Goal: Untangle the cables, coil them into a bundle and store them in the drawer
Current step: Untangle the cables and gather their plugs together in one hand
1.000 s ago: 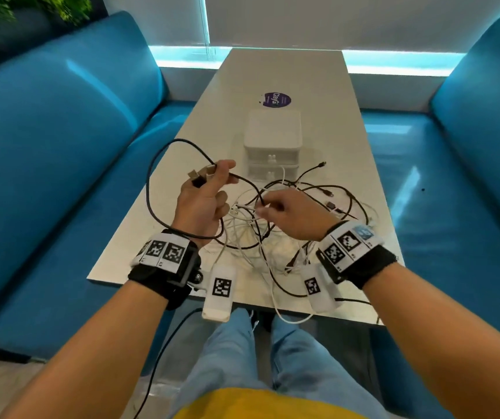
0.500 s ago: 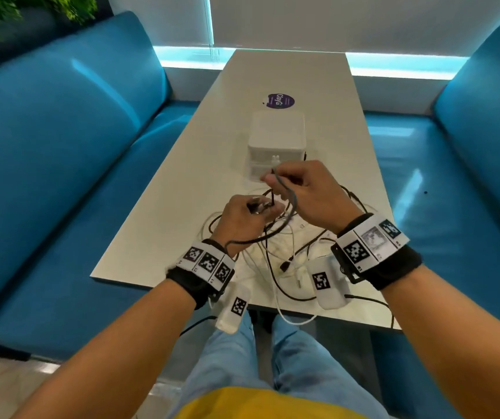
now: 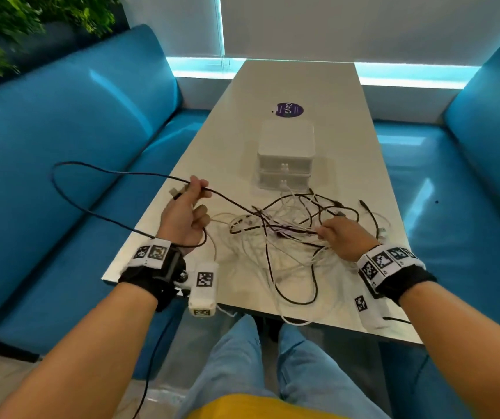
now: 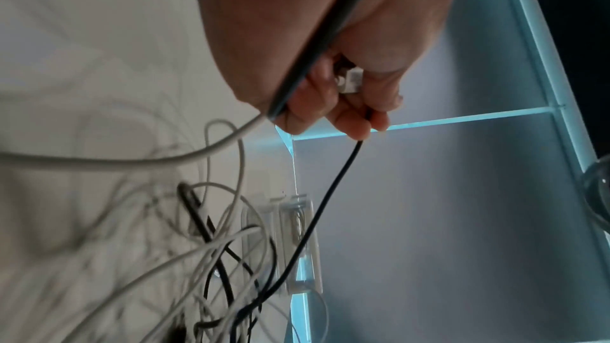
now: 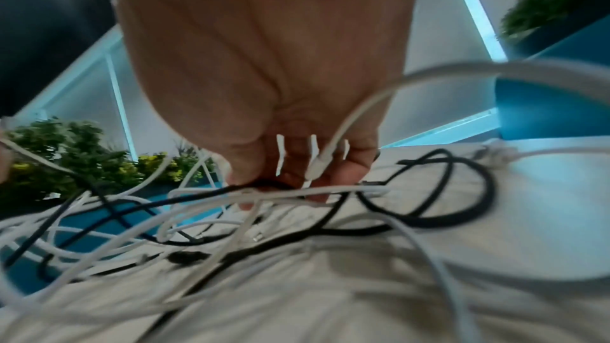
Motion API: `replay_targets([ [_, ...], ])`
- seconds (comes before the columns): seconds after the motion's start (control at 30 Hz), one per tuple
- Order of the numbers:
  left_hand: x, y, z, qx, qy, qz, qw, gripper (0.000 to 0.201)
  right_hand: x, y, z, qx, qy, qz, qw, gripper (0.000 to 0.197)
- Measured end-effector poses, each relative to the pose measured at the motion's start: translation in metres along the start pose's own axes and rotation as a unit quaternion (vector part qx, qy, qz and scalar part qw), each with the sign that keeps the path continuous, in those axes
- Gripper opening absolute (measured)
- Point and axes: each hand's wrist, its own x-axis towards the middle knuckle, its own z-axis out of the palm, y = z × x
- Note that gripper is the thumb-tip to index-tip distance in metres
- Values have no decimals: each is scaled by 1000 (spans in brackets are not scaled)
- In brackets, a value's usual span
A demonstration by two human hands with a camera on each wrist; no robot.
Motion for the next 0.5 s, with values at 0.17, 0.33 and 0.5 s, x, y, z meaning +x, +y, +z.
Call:
replay_targets([
  [0.17,-3,6,-1,2,-25,-5,1000,29,-1,-11,-11,23,128,-8,991,20],
  [0.33,-15,2,31,10,-118,-21,993,29,-17,-79,-27,113,29,-158,981,37],
  [0.5,-20,-4,46,48,-195,-2,980,12,-14,-97,-27,94,29,-196,976,20],
])
